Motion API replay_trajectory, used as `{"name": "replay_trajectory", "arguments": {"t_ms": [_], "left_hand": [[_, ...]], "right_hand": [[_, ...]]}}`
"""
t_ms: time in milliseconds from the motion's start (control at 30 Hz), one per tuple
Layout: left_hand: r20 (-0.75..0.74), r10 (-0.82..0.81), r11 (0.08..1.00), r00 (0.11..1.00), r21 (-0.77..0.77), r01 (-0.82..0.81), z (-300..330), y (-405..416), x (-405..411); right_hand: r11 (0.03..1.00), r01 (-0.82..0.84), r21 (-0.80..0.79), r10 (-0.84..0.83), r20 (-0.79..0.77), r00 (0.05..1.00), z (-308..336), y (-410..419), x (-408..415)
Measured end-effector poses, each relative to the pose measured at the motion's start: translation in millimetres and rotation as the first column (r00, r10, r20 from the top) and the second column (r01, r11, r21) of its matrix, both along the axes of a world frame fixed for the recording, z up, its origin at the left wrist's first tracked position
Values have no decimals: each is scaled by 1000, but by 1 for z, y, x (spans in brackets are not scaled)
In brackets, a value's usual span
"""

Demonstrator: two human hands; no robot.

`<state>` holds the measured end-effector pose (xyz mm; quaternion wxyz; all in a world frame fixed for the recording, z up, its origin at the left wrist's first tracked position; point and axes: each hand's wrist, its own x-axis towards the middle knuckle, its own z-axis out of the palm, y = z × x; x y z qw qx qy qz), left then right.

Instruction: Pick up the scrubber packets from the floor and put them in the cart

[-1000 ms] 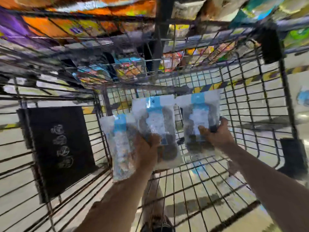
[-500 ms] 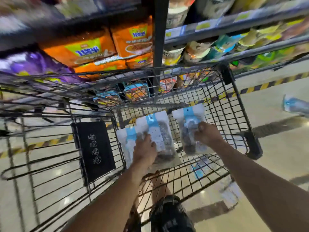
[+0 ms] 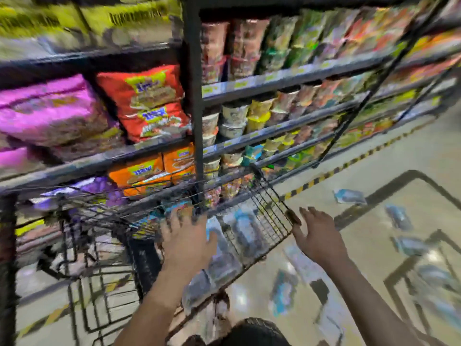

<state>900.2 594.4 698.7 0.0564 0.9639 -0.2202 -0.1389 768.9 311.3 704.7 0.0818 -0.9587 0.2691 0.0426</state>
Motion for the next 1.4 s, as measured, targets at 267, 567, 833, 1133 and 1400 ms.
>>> {"name": "replay_trajectory", "arguments": {"t_ms": [267, 567, 833, 1133, 1400], "left_hand": [[68, -245, 957, 967, -145, 252, 21, -31, -118], [187, -698, 675, 691, -152, 722, 40, -177, -280], [327, -843, 370, 428, -226, 901, 109, -368, -507], [265, -913, 248, 311, -245, 937, 108, -495, -660], [194, -936, 242, 294, -250, 937, 68, -635, -724]], "right_hand": [[940, 338, 40, -340, 71, 938, 30, 55, -197], [804, 594, 2, -591, 106, 800, 33, 11, -418], [659, 749, -64, -726, 207, 656, 98, -88, -620], [506, 862, -26, -823, 286, 491, 108, -179, -784], [388, 920, 48, -906, 201, 372, 65, -289, -871]]}}
